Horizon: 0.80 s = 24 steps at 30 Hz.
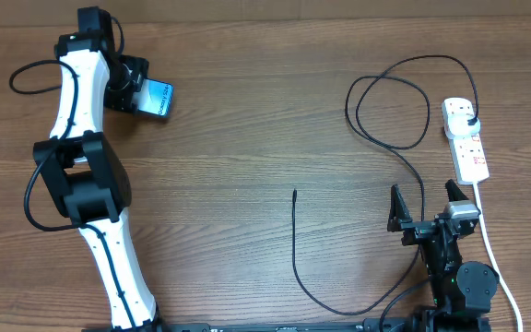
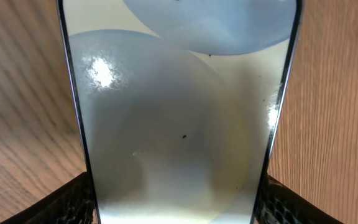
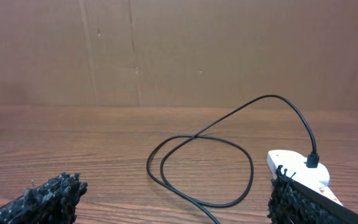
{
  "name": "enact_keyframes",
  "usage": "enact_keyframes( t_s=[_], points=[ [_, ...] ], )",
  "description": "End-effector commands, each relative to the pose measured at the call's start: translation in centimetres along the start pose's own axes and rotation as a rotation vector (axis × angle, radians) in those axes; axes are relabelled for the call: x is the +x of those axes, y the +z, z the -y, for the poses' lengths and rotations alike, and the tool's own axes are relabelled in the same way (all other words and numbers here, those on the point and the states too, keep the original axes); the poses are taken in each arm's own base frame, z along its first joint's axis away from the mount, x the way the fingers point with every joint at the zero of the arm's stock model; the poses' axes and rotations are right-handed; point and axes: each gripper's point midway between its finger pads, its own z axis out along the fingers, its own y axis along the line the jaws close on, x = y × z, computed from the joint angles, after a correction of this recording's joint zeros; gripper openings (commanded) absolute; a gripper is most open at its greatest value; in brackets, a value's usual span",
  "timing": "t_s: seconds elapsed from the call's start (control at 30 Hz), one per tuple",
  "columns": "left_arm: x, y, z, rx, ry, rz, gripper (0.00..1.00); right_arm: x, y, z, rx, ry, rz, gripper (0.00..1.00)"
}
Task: Plug charger to phone and switch on socket
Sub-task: 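Lift the phone off the table with the left gripper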
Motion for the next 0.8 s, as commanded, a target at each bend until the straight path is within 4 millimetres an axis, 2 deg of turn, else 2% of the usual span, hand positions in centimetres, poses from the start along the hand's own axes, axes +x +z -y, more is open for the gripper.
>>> enact_keyframes(
  t_s=[0.0,0.43,0.77],
  points=[
    [1.4,-0.9,2.0,0.054,0.105,-0.009,0.04,0.2,0.0,0.1,0.005,-0.005,0.004,1.0],
    [5.6,-0.7,4.0,0.101,0.245,-0.058,0.04,0.2,0.0,0.1,0.005,-0.005,0.004,1.0],
    [10.0,-0.7,5.6,0.157,0.359,-0.14,0.04,0.2,0.0,0.1,0.005,-0.005,0.004,1.0]
  ],
)
